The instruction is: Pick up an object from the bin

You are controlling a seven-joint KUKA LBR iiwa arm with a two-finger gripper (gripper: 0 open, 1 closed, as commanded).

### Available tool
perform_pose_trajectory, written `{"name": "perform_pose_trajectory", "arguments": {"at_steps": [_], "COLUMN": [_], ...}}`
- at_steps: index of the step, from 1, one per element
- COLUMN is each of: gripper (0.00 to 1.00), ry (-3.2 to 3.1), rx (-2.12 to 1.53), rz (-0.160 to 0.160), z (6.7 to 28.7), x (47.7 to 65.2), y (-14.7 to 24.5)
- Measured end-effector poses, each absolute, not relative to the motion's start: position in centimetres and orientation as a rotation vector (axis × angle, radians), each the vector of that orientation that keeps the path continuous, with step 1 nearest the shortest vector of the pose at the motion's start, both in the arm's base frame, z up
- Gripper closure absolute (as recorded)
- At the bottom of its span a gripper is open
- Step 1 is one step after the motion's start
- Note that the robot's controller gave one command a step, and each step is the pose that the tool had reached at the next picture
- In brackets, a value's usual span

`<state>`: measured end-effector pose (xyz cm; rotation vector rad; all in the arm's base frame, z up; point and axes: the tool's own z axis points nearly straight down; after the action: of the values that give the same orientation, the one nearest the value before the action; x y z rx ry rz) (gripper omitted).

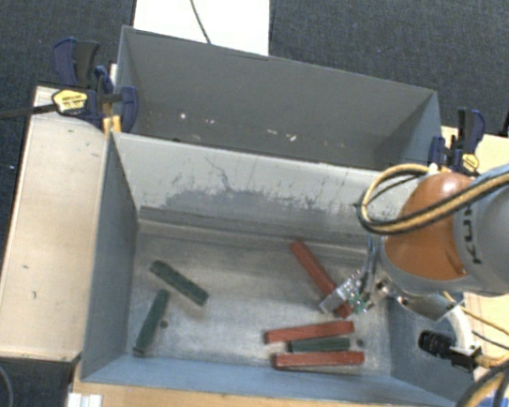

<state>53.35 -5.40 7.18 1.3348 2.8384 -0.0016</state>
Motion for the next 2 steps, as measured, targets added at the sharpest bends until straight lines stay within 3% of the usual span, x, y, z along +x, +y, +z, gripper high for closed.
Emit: {"name": "perform_pose_trajectory", "arguments": {"at_steps": [1, 2], "gripper": [1.00, 1.00], "ry": [2.790, 2.836], "rx": [1.449, 1.332], "rz": [-0.003, 0.003], "z": [7.0, 19.6], "x": [55.5, 53.6], "y": [-5.8, -9.0]}}
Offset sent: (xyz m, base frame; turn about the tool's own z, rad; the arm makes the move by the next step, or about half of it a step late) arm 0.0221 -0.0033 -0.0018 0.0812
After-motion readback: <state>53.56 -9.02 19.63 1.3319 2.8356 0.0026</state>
